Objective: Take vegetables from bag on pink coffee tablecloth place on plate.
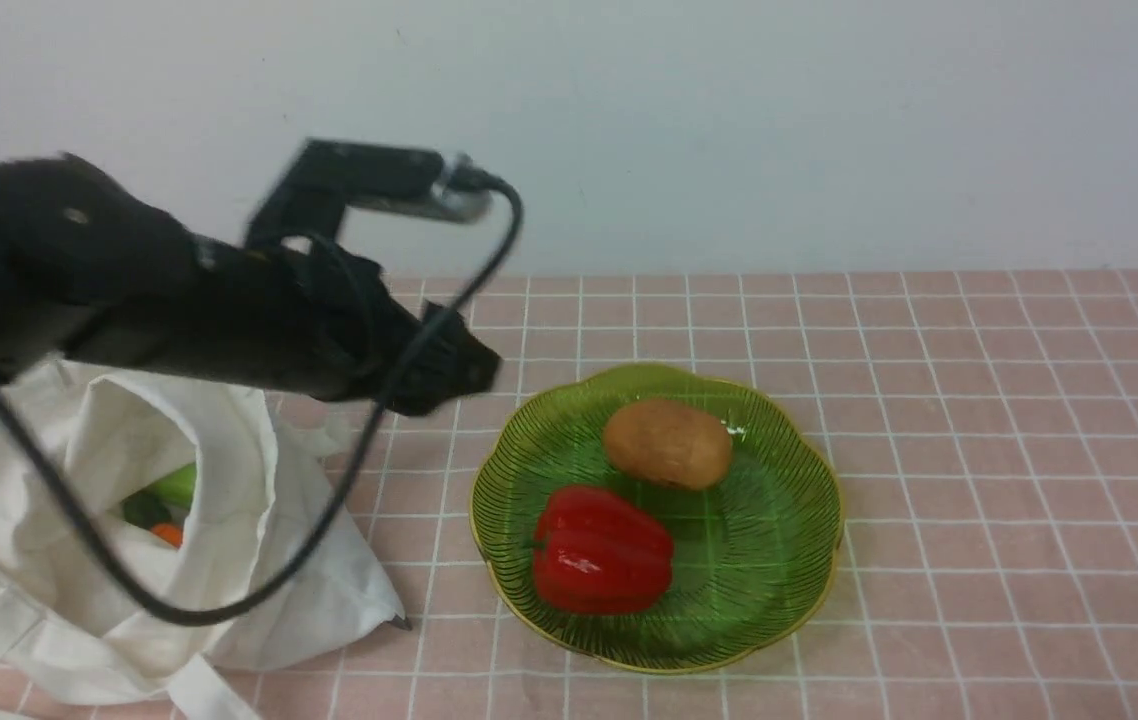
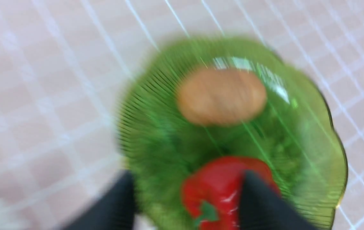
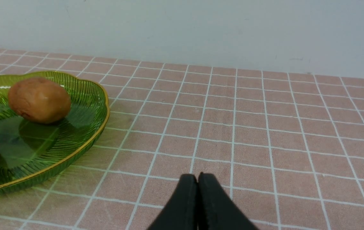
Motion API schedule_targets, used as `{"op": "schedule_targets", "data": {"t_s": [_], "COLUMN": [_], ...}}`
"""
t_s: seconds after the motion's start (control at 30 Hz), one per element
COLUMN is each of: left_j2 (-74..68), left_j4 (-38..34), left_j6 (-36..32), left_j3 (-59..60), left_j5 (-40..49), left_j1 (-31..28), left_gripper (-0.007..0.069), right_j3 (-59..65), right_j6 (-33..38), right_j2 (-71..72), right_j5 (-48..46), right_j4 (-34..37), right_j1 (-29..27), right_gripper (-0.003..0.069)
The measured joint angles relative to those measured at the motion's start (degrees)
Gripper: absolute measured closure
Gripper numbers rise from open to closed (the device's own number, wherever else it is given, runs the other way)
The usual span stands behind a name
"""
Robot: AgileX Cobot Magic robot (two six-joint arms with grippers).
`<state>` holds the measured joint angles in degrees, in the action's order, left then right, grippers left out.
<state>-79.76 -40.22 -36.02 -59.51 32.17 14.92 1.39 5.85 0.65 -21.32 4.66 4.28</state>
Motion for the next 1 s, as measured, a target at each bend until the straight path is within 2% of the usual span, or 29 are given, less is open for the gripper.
{"op": "schedule_targets", "data": {"t_s": [0.1,0.17,0.33,0.47,0.87,1.0], "left_j2": [9.9,15.8,31.8,44.7,78.4,81.4], "left_j4": [8.0,11.5,18.1,20.7,21.7,23.1], "left_j6": [4.7,7.2,14.2,17.1,15.3,14.7], "left_j3": [0.0,0.0,1.7,5.3,10.8,14.1], "left_j5": [3.6,5.2,7.2,8.1,9.2,5.5], "left_j1": [-2.8,-3.8,-4.5,-4.5,-4.5,-4.5], "left_gripper": [0.0582,0.0612,0.0629,0.0629,0.0629,0.0629], "right_j3": [0.0,0.0,0.0,0.0,0.0,0.0], "right_j6": [0.0,0.0,0.0,0.0,0.0,0.0], "right_j2": [0.0,0.0,0.0,0.0,0.0,0.0], "right_j5": [0.0,0.0,0.0,0.0,0.0,0.0], "right_j4": [0.0,0.0,0.0,0.0,0.0,0.0], "right_j1": [0.0,0.0,0.0,0.0,0.0,0.0], "right_gripper": [0.0673,0.0673,0.0673,0.0673,0.0673,0.0673]}}
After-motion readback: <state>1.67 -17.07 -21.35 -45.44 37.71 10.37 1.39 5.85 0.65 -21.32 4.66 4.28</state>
